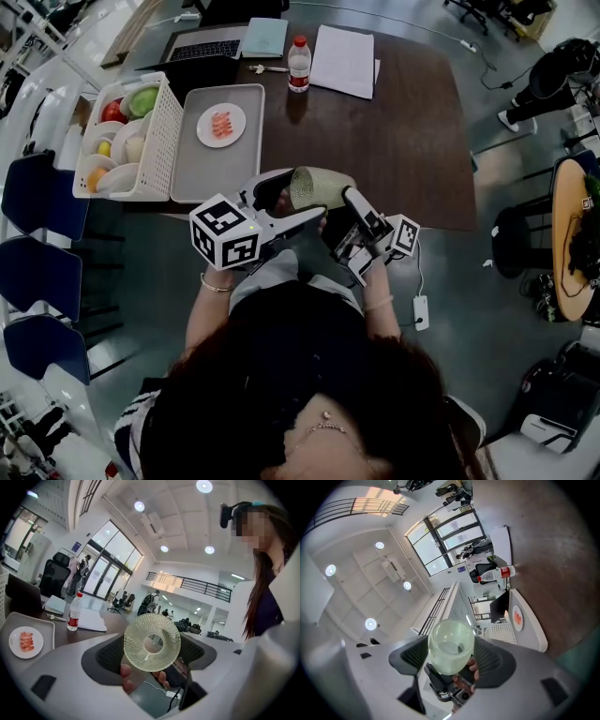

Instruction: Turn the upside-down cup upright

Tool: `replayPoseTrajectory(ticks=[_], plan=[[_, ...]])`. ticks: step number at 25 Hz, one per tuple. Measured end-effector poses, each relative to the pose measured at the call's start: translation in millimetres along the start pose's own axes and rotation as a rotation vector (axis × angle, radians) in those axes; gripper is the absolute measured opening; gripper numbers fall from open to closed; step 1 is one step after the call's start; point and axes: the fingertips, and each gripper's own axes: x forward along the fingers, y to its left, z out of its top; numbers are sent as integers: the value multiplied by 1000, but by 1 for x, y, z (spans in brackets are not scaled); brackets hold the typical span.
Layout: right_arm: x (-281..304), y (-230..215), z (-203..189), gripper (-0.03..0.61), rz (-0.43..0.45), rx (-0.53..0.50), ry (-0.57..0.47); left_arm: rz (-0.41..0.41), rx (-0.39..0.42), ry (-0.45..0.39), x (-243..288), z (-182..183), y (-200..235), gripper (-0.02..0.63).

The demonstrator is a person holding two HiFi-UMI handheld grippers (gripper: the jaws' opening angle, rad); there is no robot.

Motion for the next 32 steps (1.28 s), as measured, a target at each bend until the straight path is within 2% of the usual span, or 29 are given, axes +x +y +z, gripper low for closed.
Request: replayPoseTrajectory(ticks=[5, 13, 17, 21, 25, 32], plan=[[-6, -7, 7, 310, -30, -14, -24, 9, 8, 9, 0, -1, 4, 370], [-25, -25, 31, 310, -191, -106, -129, 61, 31, 76, 3, -11, 23, 368], [-33, -30, 41, 310, -298, -231, -151, 109, 73, 143, 8, -23, 34, 367], [-33, -27, 45, 308, -398, -402, -132, 153, 130, 231, 17, -38, 48, 367], [-28, -22, 45, 275, -468, -555, -94, 165, 172, 303, 29, -52, 55, 367], [-34, -20, 45, 185, -549, -652, -91, 205, 296, 431, 51, -73, 65, 367]])
